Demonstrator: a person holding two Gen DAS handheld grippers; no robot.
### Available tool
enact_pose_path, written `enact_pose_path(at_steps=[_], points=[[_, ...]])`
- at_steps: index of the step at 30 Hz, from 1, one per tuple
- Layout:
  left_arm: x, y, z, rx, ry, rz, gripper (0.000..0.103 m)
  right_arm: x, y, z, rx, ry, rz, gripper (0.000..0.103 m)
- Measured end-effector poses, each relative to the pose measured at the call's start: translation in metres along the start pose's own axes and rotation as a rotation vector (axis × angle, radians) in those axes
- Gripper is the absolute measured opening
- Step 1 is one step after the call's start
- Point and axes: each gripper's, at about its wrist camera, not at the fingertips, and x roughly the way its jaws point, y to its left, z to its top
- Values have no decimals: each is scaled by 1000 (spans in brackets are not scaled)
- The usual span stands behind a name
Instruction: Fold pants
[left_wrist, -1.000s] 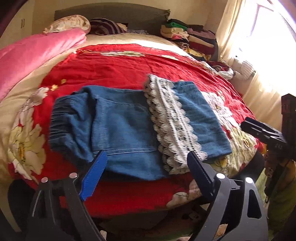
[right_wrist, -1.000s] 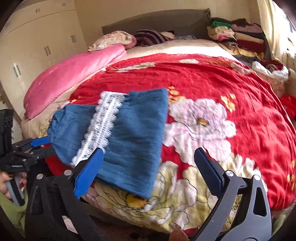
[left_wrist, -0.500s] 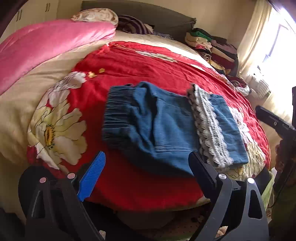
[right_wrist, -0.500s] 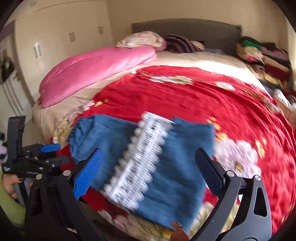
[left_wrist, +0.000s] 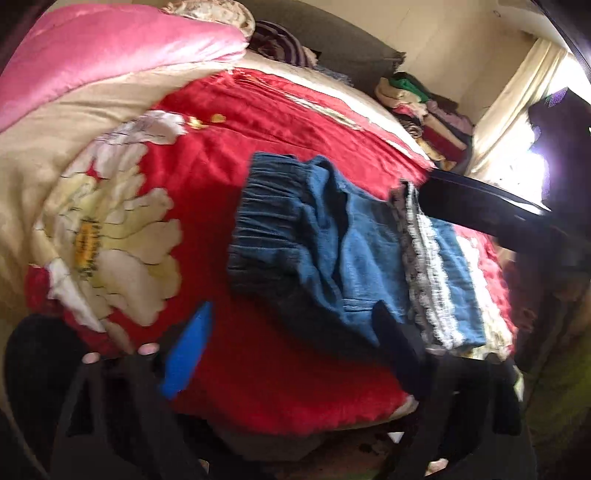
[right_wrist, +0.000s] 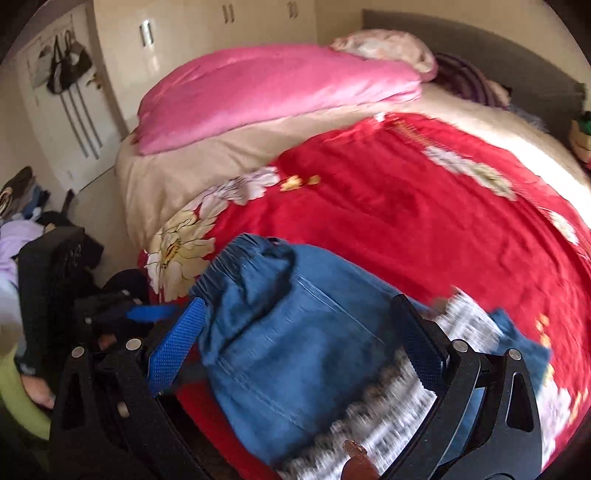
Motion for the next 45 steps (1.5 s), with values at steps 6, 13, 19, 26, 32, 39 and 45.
enact_pose_path(at_steps=[6, 13, 19, 26, 32, 39, 45], points=[[21, 2, 0, -21, 37, -48, 46, 37, 14, 21, -68, 84, 83, 94], [32, 11, -1, -45, 38, -83, 46, 89, 11, 27, -98, 206, 130, 92], [36, 17, 0, -72, 37, -107, 48, 104, 3, 18, -90, 222, 169, 47], [27, -3, 9, -52, 16, -157, 79, 45, -34, 17, 34, 76, 295, 28], [39, -20, 25, -84, 41, -263, 82, 0, -64, 8, 118, -28, 331, 28], [31, -87, 41, 8, 9, -351, 71, -49, -106, -15, 207, -122, 301, 42], [54, -157, 22, 188, 76, -388, 71, -103, -167, -84, 395, -223, 156, 66]])
